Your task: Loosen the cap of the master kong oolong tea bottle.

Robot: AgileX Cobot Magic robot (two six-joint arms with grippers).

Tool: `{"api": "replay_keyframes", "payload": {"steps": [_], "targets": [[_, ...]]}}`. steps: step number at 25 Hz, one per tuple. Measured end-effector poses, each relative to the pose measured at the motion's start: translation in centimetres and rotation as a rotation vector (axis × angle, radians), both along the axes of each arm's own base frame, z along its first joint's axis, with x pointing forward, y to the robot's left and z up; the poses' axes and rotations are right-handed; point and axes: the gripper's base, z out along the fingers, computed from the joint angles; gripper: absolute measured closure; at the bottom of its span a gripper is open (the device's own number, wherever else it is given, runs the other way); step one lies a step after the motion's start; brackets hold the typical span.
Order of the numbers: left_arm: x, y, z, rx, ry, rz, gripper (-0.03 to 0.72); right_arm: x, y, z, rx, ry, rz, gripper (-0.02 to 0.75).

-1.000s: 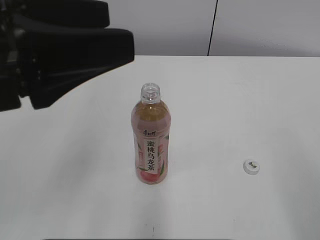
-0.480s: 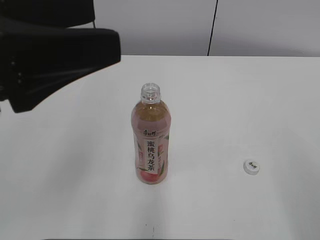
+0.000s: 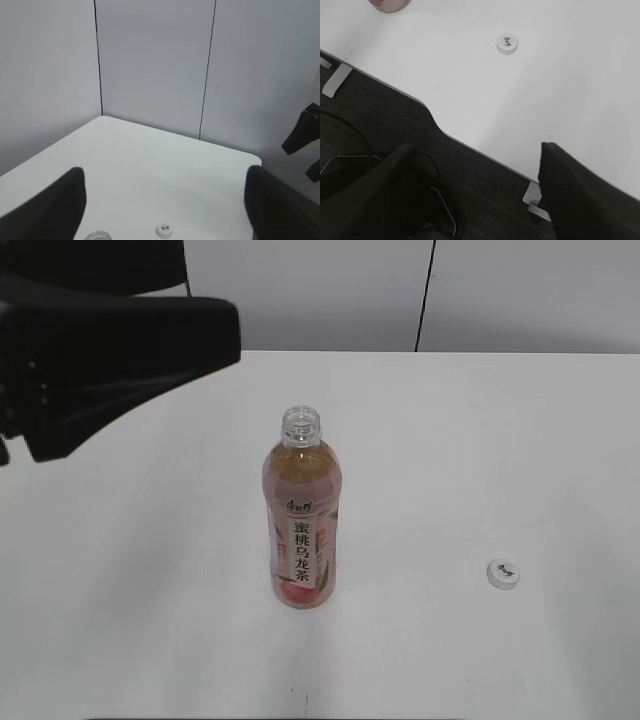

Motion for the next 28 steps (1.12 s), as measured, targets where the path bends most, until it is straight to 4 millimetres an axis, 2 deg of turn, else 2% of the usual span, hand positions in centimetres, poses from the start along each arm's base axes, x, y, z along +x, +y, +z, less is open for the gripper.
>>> {"api": "replay_keyframes", "payload": {"steps": [11, 19, 24, 28], "targets": [[1.3, 0.8, -0.3, 0.027, 0.018, 0.163, 0.101, 0.0, 0.0, 0.0, 0.0, 0.0, 0.0, 0.16], [3.2, 2.3, -0.4, -0.073, 0.139, 0.447, 0.101, 0.0, 0.0, 0.0, 0.0, 0.0, 0.0, 0.16], [3.8, 3.5, -1.9, -0.029, 0.176, 0.6, 0.101, 0.0, 0.0, 0.0, 0.0, 0.0, 0.0, 0.16], [3.7, 4.9, -4.0, 0.096, 0.301, 0.758, 0.101, 0.0, 0.0, 0.0, -0.001, 0.0, 0.001, 0.16]]}}
